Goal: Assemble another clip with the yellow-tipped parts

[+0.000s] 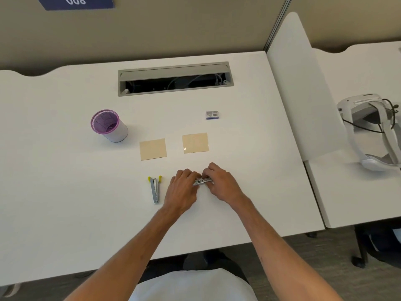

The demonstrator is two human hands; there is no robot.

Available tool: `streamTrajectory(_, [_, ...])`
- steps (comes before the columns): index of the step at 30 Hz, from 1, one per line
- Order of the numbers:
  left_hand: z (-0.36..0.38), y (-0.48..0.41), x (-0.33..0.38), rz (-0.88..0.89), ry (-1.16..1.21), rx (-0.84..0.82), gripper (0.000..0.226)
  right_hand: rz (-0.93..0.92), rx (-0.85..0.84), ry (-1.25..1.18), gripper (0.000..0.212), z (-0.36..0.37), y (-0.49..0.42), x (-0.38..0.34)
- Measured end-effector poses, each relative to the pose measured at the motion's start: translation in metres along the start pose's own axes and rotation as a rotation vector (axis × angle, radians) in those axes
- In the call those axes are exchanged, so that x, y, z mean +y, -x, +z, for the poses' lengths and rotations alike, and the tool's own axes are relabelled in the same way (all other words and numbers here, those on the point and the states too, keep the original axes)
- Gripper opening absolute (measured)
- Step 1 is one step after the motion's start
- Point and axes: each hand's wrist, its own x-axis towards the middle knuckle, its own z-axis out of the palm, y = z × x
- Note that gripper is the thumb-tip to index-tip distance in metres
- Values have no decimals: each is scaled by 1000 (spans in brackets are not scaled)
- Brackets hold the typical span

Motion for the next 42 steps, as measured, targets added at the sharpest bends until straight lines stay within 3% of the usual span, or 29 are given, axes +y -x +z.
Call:
streamTrajectory(3, [-8, -7, -1, -47, 177, -81, 40, -38, 5, -30, 14, -2, 3, 2])
streamTrajectory(9, [-29, -24, -6, -331, 790, -261, 38, -109, 56, -120, 18, -10, 8, 3])
streamTrajectory(13, [-42, -34, -1, -359, 869, -465, 68, -168, 41, -144, 15, -19, 6, -6])
streamTrajectory(17, [-44, -33, -2, -372, 1067, -608, 74, -147, 79, -265, 18, -25, 3, -12])
streamTrajectory(20, [-42, -30, -6, -457, 1232, -560, 70, 74, 239, -659, 28, -25, 3, -22])
streamTrajectory(22, [-39, -28, -5, -504, 1268, -518, 63, 330, 326, -1135, 27, -27, 0, -27])
streamTrajectory(25, [-32, -23, -4, -550, 1316, -458, 54, 708, 274, -1854, 28, -33, -5, -29])
streamTrajectory(27, [-30, -20, -4, -559, 1341, -425, 55, 864, 190, -2031, 30, -36, -4, -28])
streamTrajectory(33, [-24, -20, -5, -591, 1406, -343, 57, 796, 127, -1931, 51, -33, -5, -38])
streamTrajectory(42, [-31, -24, -5, -584, 1503, -225, 54, 442, 76, -1502, 26, -31, -7, -39])
